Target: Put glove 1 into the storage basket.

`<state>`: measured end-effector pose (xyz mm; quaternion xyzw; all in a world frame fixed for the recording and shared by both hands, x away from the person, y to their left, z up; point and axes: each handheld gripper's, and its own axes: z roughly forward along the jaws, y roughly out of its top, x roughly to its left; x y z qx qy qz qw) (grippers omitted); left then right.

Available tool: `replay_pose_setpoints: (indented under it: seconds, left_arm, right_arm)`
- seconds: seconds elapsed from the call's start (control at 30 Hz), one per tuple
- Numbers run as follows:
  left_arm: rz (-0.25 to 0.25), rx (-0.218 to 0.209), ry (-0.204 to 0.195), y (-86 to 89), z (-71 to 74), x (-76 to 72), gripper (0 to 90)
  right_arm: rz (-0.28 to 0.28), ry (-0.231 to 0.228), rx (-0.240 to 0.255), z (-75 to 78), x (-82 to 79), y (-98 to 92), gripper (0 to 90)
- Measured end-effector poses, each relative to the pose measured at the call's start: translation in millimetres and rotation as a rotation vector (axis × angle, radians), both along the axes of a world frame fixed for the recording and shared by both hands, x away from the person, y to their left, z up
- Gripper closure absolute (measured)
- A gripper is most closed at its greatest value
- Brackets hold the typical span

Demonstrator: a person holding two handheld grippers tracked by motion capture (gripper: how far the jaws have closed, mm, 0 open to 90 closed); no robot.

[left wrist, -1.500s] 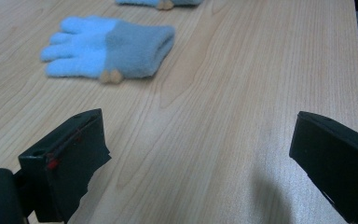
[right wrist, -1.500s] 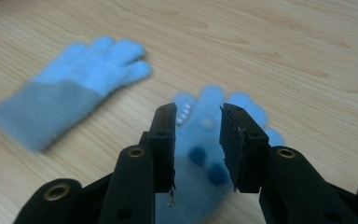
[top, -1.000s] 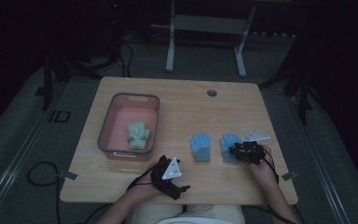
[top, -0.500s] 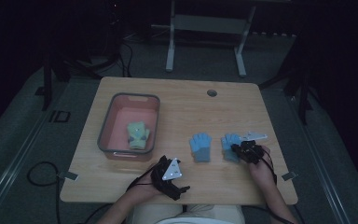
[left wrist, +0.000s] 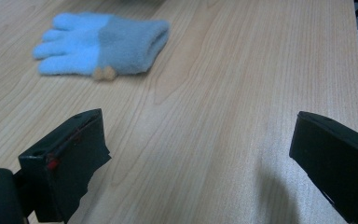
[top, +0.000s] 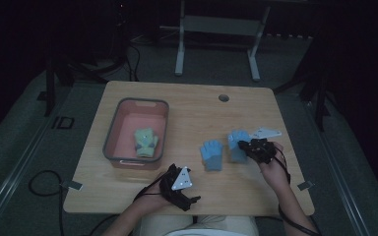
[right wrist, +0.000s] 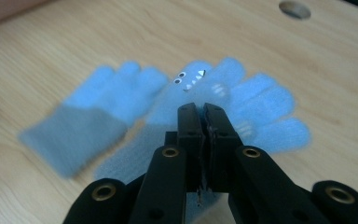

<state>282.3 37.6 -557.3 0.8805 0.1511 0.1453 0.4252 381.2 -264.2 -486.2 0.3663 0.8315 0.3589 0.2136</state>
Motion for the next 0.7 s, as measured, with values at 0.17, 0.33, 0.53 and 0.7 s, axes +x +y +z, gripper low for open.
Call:
replay_pose_setpoints:
  seconds: [0.17,0.33,0.53,0.7]
  left_arm:
    - [0.001,0.0,0.0,0.3,-0.1,0.3,3.6]
    - [-0.002,-0.002,-0.001,0.4,0.2,-0.6,3.6]
    - [0.0,-0.005,0.0,0.6,0.3,-0.2,3.6]
    - [0.0,-0.012,0.0,0.7,0.7,-0.4,3.6]
  right_arm:
    - [0.062,0.003,0.041,9.3,-1.5,21.8,86.6]
    - [0.148,0.02,0.024,5.9,-2.4,48.8,86.6]
    - [0.2,0.053,0.022,-2.4,-1.0,66.8,86.6]
    - [0.211,0.078,0.005,-12.2,2.0,71.8,86.5]
